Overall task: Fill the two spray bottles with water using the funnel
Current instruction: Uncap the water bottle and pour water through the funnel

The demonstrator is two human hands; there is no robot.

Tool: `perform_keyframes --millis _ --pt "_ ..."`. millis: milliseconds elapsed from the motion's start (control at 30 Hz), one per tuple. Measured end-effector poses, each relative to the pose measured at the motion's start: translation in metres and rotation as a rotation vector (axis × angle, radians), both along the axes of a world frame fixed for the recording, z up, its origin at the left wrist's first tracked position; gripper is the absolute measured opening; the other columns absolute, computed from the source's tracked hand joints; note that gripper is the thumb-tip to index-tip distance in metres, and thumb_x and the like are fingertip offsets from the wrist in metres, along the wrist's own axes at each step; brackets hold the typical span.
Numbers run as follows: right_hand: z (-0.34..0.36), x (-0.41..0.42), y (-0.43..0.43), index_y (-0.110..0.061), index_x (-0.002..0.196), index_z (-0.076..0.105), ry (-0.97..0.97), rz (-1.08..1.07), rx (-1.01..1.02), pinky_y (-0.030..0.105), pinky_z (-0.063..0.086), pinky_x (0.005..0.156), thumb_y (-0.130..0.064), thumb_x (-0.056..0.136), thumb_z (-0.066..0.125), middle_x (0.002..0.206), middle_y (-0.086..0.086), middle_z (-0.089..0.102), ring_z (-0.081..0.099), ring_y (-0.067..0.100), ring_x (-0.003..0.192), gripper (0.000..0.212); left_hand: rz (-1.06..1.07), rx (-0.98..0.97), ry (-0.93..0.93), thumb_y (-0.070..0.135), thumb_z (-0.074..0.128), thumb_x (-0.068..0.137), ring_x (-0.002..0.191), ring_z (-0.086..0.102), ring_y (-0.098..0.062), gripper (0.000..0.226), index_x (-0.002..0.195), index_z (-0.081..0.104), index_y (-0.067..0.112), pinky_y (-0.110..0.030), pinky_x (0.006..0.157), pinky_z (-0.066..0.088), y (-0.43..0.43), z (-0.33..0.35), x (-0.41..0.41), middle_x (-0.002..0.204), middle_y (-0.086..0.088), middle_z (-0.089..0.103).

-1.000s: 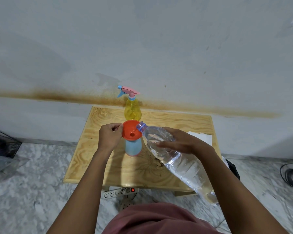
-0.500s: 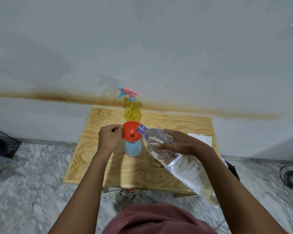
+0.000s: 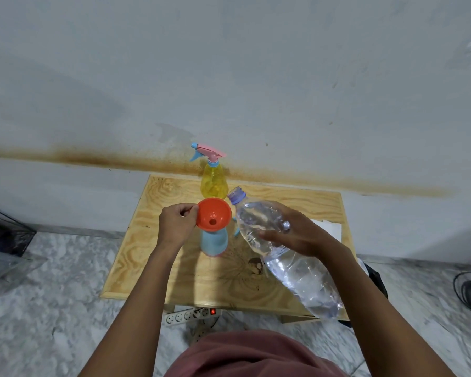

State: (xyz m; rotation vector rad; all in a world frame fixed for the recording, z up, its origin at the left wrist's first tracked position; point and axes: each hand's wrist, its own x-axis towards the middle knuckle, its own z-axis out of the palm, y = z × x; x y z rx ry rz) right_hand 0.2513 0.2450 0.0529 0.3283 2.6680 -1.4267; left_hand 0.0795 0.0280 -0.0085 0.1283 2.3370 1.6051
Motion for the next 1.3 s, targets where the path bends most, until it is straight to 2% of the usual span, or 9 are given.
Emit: perform_keyframes --millis 167,233,367,467,567,800,967,1100,1300 --pt "0.007 -0.001 0.015 -0.041 0.142 0.043 0.195 -0.104 -0.131 0.014 0.051 0.084 -0.044 0.081 0.076 0.138 -0.014 0.055 0.06 -0.005 0.115 0.069 -0.006 -0.009 0.007 0.01 0.065 0.092 0.079 0.07 -0.023 0.013 0.091 0.078 0.009 -0.046 0.084 0.06 0.001 0.004 0.001 0.082 -0.007 0.073" --pt "0.013 -0.005 0.022 -0.05 0.135 0.044 0.277 -0.149 -0.159 0.024 0.05 0.095 -0.048 0.077 0.072 0.138 -0.017 0.054 0.057 0.001 0.122 0.065 -0.004 -0.018 0.007 0.01 0.064 0.093 0.078 0.069 -0.022 0.014 0.092 0.078 0.008 -0.045 0.083 0.06 0.0 0.005 0.002 0.086 -0.013 0.074" --pt "0.014 -0.02 0.039 -0.042 0.138 0.045 0.415 -0.292 -0.206 0.041 0.047 0.105 -0.041 0.077 0.069 0.142 -0.01 0.053 0.055 0.011 0.128 0.065 -0.006 -0.019 -0.009 0.01 0.065 0.093 0.082 0.07 -0.024 0.013 0.092 0.078 0.009 -0.046 0.084 0.06 -0.001 0.006 0.001 0.087 -0.01 0.075" --pt "0.008 -0.036 0.047 -0.031 0.143 0.041 0.511 -0.397 -0.151 0.031 0.042 0.11 -0.033 0.086 0.07 0.144 -0.008 0.05 0.048 0.008 0.133 0.064 -0.007 -0.034 -0.015 0.012 0.065 0.093 0.082 0.071 -0.024 0.013 0.09 0.077 0.012 -0.047 0.084 0.06 -0.001 0.006 0.001 0.084 -0.006 0.074" --pt "-0.001 -0.053 0.05 -0.027 0.147 0.036 0.537 -0.539 -0.151 0.009 0.04 0.1 -0.027 0.09 0.07 0.141 -0.011 0.048 0.048 0.005 0.13 0.066 -0.015 -0.055 -0.024 0.012 0.065 0.093 0.078 0.07 -0.021 0.016 0.082 0.075 0.018 -0.046 0.084 0.06 0.0 0.009 0.0 0.082 -0.002 0.073" --pt "-0.032 -0.092 0.064 -0.032 0.147 0.03 0.568 -0.738 -0.128 0.041 0.041 0.112 -0.037 0.088 0.07 0.15 -0.001 0.044 0.045 0.013 0.136 0.071 -0.008 -0.096 0.005 0.013 0.066 0.092 0.088 0.072 -0.025 0.023 0.075 0.073 0.026 -0.048 0.087 0.059 0.0 0.011 0.003 0.085 -0.004 0.075" --pt "-0.038 -0.104 0.072 -0.024 0.148 0.03 0.611 -0.783 -0.172 0.036 0.038 0.114 -0.03 0.092 0.068 0.147 -0.006 0.041 0.042 0.007 0.135 0.069 -0.001 -0.101 0.009 0.012 0.066 0.092 0.077 0.069 -0.019 0.027 0.072 0.072 0.028 -0.047 0.086 0.059 0.0 0.012 0.003 0.08 -0.001 0.073" --pt "-0.046 -0.1 0.072 -0.025 0.147 0.032 0.651 -0.789 -0.162 0.045 0.04 0.112 -0.031 0.091 0.069 0.149 0.004 0.043 0.045 0.017 0.137 0.068 0.013 -0.081 0.003 0.011 0.066 0.092 0.08 0.068 -0.022 0.028 0.072 0.072 0.028 -0.05 0.088 0.058 0.001 0.014 0.005 0.088 -0.014 0.075" --pt "-0.048 -0.084 0.069 -0.015 0.146 0.032 0.668 -0.769 -0.154 0.026 0.047 0.104 -0.02 0.089 0.071 0.139 -0.003 0.049 0.051 0.005 0.129 0.069 0.038 -0.036 -0.024 0.011 0.067 0.092 0.09 0.071 -0.029 0.027 0.073 0.073 0.029 -0.051 0.089 0.058 0.0 0.013 0.007 0.087 -0.011 0.075"
